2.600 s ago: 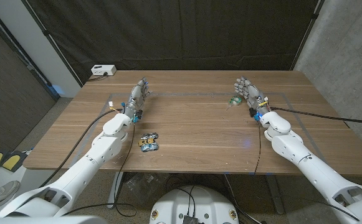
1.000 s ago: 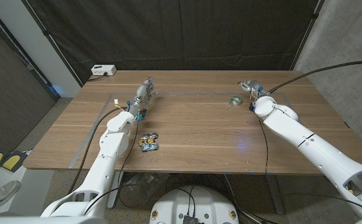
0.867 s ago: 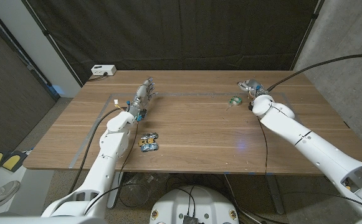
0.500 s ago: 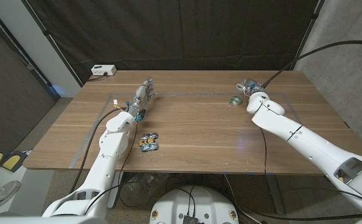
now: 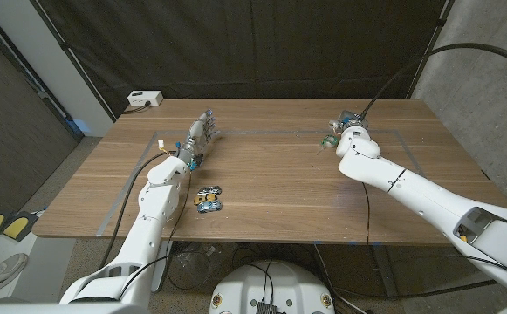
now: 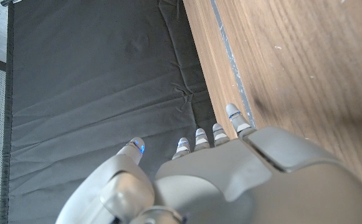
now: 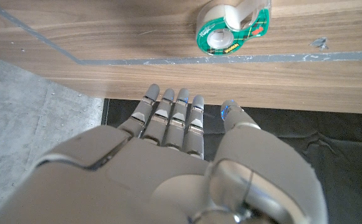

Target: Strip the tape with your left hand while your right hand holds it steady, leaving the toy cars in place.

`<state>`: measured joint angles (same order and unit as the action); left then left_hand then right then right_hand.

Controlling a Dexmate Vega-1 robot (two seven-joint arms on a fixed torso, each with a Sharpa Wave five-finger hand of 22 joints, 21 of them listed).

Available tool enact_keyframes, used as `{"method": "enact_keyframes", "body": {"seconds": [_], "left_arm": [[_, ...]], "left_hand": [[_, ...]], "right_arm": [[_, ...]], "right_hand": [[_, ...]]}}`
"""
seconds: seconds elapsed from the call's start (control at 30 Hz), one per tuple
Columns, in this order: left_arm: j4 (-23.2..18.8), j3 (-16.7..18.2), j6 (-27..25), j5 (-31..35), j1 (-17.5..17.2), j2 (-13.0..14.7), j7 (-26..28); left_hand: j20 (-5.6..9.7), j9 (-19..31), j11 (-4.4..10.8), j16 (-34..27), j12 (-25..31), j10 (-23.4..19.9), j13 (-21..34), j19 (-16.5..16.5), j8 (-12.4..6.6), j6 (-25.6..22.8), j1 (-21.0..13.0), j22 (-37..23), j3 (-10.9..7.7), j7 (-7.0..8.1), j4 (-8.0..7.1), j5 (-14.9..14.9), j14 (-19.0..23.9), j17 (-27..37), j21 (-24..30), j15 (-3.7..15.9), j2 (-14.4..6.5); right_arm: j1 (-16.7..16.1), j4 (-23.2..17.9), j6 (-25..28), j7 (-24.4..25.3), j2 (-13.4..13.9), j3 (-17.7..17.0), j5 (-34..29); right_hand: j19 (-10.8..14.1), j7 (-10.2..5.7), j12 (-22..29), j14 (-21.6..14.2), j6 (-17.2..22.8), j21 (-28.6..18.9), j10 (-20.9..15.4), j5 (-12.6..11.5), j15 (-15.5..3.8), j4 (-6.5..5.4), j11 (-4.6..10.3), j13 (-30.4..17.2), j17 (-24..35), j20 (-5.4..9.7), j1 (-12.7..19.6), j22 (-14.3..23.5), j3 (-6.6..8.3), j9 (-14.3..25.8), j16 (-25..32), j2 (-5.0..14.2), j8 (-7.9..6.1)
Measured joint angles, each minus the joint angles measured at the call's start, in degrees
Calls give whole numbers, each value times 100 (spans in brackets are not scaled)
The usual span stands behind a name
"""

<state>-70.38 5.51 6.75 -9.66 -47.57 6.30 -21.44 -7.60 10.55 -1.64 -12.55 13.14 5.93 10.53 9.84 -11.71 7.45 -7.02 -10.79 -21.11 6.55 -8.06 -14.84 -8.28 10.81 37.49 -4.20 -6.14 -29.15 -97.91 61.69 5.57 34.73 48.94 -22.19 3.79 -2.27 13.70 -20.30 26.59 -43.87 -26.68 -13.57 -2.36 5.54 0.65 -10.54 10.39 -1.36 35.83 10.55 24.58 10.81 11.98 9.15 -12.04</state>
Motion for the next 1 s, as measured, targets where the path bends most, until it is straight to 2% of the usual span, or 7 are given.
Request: {"method": "enact_keyframes", "body": {"seconds": [0.1,0.13,0.23,0.57,0.73,0.87,1.0], "left_arm": [[46,13,2,1,24,-9,-2],[69,19,35,20,36,-13,-46],[108,34,51,28,58,-20,-67],[188,66,83,60,111,-50,-149],[191,75,83,78,118,-58,-179],[190,84,83,86,119,-64,-192],[151,93,68,91,101,-64,-199]], "left_hand": [[0,0,0,0,0,0,0,0,0,0,0,0,0,0,0,0,0,0,0,0,0],[0,0,0,0,0,0,0,0,0,0,0,0,0,0,0,0,0,0,0,0,0],[1,0,0,0,0,0,0,0,0,0,0,0,0,-1,0,0,0,0,0,0,0],[1,-1,30,0,0,-30,0,0,0,1,0,0,-1,-1,0,0,30,0,0,-29,0],[2,-1,30,0,0,-30,0,0,0,1,0,0,-1,-1,0,0,30,-1,0,-29,0],[2,-1,30,0,0,-30,-1,0,0,1,0,0,-1,-1,0,0,30,-1,0,-29,0],[2,-1,30,0,0,-30,-1,1,0,1,0,0,-1,-1,1,0,30,-1,0,-29,0]], "right_arm": [[11,3,141,-110,-3,16,-98],[150,37,224,-168,-25,206,-140],[227,52,368,-281,-30,313,-202],[545,132,868,-630,-59,737,-312],[699,244,1036,-695,-115,947,-314],[806,337,1163,-733,-164,1091,-314],[890,440,1223,-746,-210,1194,-293]], "right_hand": [[17,0,0,-30,0,0,0,0,-29,73,0,0,0,-17,62,0,-21,0,0,-62,0],[17,0,0,-30,0,0,0,12,-29,89,0,0,0,-17,71,0,-24,0,0,-71,0],[37,-31,0,-30,-31,0,31,33,-29,136,30,0,0,-37,118,0,-37,-1,0,-118,0],[123,-134,0,-117,73,-11,-81,78,8,269,143,0,16,-35,296,-1,-31,-1,0,-84,0],[214,-208,0,-206,148,-23,-168,163,2,382,228,0,16,56,483,-1,-17,-1,36,-122,0],[263,-252,0,-280,238,-68,-216,218,-13,411,277,0,16,105,605,-1,-47,-1,68,-151,0],[327,-292,9,-364,294,-68,-298,277,-13,459,320,0,16,124,736,-1,-95,-2,85,-284,0]]}}
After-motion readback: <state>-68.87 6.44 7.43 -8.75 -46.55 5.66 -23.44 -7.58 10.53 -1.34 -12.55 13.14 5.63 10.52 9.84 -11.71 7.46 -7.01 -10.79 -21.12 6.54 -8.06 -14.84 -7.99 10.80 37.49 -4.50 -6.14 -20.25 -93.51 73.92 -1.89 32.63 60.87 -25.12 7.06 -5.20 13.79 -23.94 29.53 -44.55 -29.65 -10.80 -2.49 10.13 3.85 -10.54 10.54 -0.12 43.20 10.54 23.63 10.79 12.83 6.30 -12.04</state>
